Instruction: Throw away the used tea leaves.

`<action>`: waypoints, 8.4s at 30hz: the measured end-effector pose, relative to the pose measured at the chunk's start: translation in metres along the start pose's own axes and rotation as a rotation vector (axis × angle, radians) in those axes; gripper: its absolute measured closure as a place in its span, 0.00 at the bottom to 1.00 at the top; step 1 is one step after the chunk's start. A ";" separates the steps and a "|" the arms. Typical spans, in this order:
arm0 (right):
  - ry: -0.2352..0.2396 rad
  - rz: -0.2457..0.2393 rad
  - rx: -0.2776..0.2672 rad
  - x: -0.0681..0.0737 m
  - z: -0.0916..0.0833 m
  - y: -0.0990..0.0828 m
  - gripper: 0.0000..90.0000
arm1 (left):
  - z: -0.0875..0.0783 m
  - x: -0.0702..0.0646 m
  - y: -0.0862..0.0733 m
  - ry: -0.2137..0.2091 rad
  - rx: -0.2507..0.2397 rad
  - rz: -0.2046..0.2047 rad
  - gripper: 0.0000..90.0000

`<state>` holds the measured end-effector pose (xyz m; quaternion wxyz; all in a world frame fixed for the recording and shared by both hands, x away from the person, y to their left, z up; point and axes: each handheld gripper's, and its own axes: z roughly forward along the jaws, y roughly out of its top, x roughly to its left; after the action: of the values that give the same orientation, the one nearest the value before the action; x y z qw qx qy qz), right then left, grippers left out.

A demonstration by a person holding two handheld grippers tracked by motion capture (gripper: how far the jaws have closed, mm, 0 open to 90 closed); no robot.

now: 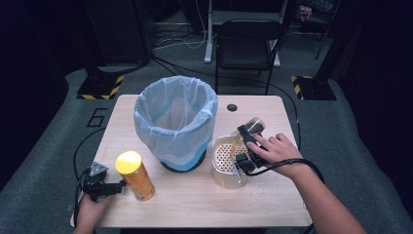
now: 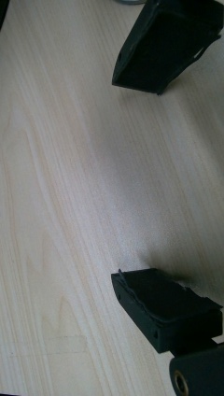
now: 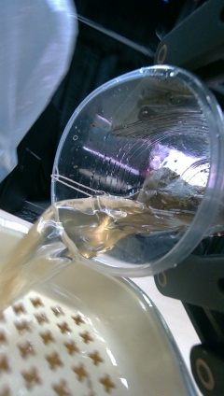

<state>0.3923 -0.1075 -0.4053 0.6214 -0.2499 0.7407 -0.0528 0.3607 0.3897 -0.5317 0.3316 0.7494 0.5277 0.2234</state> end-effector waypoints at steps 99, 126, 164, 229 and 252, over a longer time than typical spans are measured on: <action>-0.144 0.730 -0.179 -0.007 -0.018 -0.007 0.52 | 0.000 0.000 0.000 -0.001 0.002 0.000 0.07; 0.252 1.523 -0.563 -0.064 -0.015 -0.070 0.49 | 0.000 0.000 0.000 -0.001 0.002 0.000 0.07; 0.316 1.607 -0.628 -0.168 -0.006 -0.067 0.49 | 0.000 0.000 0.000 -0.001 0.002 0.000 0.07; 0.494 1.623 -0.674 -0.169 0.026 -0.009 0.25 | -0.012 0.001 0.005 -0.020 -0.024 -0.030 0.10; 0.409 1.645 -0.522 -0.107 -0.007 -0.053 0.22 | -0.051 0.002 0.022 -0.093 -0.165 -0.109 0.01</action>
<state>0.4132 -0.1083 -0.2880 0.2412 0.2423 0.7706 0.5379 0.3403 0.4001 -0.4809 0.4279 0.6992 0.5317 0.2128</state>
